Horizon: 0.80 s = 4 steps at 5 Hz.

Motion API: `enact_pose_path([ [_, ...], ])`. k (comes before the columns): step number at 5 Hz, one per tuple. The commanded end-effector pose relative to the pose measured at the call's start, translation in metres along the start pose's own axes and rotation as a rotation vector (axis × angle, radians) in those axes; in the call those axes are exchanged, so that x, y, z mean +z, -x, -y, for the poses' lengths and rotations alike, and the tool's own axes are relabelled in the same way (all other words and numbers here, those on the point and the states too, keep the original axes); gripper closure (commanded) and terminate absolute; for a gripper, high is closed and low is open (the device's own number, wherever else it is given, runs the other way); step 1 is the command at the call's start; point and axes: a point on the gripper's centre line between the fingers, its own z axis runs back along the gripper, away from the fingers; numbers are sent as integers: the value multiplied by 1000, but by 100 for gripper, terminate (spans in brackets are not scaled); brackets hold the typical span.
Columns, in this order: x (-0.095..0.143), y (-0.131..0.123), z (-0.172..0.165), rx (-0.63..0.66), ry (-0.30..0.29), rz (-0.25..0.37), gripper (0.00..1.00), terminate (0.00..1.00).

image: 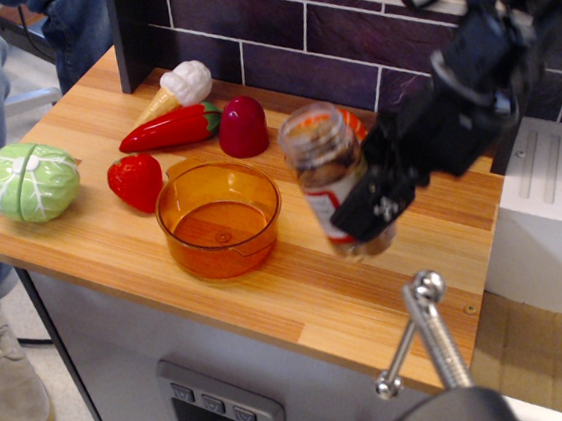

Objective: Pour almonds in pot

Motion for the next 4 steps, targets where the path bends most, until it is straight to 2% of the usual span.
enact_pose_path([
  [1,35,26,-9,57,-133,483,100,0],
  [2,40,28,-23,93,-210,658,100,0],
  [3,46,30,-33,130,-273,795,100,0],
  [4,37,21,-27,162,-364,841,100,0],
])
